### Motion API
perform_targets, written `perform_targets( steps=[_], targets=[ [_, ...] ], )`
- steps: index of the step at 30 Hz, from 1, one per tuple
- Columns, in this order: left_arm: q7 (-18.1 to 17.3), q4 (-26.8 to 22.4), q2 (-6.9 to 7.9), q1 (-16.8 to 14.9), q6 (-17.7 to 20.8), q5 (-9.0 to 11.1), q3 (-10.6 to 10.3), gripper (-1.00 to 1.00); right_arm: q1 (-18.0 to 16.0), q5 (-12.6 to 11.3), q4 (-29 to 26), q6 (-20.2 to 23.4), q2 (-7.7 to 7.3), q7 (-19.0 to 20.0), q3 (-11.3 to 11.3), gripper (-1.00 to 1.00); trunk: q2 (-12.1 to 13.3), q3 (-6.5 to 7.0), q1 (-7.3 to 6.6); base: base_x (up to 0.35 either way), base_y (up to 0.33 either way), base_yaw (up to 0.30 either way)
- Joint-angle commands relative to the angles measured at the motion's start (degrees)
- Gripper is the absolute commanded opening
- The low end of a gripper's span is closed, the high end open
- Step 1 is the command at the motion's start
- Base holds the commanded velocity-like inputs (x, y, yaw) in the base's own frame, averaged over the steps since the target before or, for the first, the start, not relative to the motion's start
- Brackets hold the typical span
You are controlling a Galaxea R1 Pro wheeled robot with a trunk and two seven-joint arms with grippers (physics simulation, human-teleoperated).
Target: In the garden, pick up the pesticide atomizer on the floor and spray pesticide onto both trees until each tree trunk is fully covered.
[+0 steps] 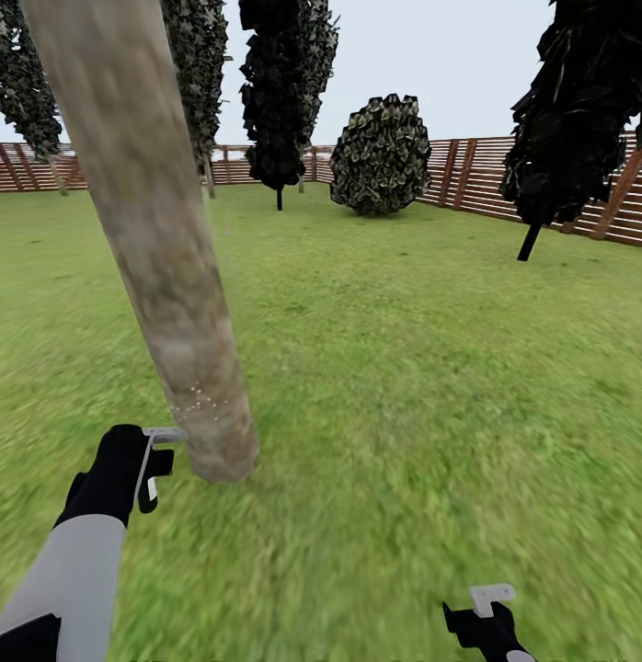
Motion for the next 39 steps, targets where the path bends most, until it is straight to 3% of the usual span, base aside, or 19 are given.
perform_targets(
  steps=[1, 20, 25, 30, 32, 34, 37, 39],
  targets=[
    [-0.6, -0.1, -0.01, 0.0, 0.2, -0.6, 0.1, -1.0, 0.0, 0.6, 0.1, -0.1, 0.0, 0.0, -0.3, 1.0, 0.0, -0.05, -0.02, -0.097, -0.267, 0.0],
    [-0.6, -0.1, 0.17, -0.2, 0.1, -0.6, 0.5, -1.0, 0.0, 0.6, 0.1, -0.1, 0.0, -0.1, -0.3, 1.0, 0.0, -0.05, -0.02, -0.066, -0.271, 0.001],
    [-0.7, 0.0, 0.09, 0.0, 0.1, -0.6, 0.5, -1.0, 0.0, 0.6, 0.1, -0.1, 0.0, -0.1, -0.3, 1.0, 0.0, -0.05, -0.02, -0.095, -0.273, 0.193],
    [-0.9, 0.2, 2.8, 0.1, -0.3, -0.7, 1.8, -1.0, 0.0, 0.6, 0.1, -0.1, 0.0, -0.1, -0.3, 1.0, 0.0, -0.05, -0.02, -0.025, -0.273, 0.273],
    [-0.9, 0.7, 3.22, 0.1, -0.4, -0.6, 1.9, -1.0, 0.0, 0.6, 0.1, -0.1, 0.0, -0.1, -0.3, 1.0, 0.0, -0.05, -0.02, 0.03, -0.273, 0.277],
    [-0.8, 0.9, 2.46, 0.1, -0.4, -0.6, 1.8, -1.0, 0.0, 0.6, 0.1, -0.1, 0.0, -0.1, -0.3, 1.0, 0.0, -0.05, -0.02, 0.112, -0.265, 0.223],
    [-0.6, 1.0, -0.39, 0.1, -0.5, -0.6, 1.7, -1.0, 0.0, 0.6, 0.1, -0.1, 0.0, -0.1, -0.3, 1.0, 0.0, -0.05, -0.02, 0.197, -0.22, 0.063],
    [-0.7, 1.0, -0.9, 0.1, -0.5, -0.6, 1.7, -1.0, 0.0, 0.6, 0.1, -0.1, 0.0, -0.1, -0.3, 1.0, 0.0, -0.05, -0.02, 0.231, -0.197, 0.016]
  ],
)
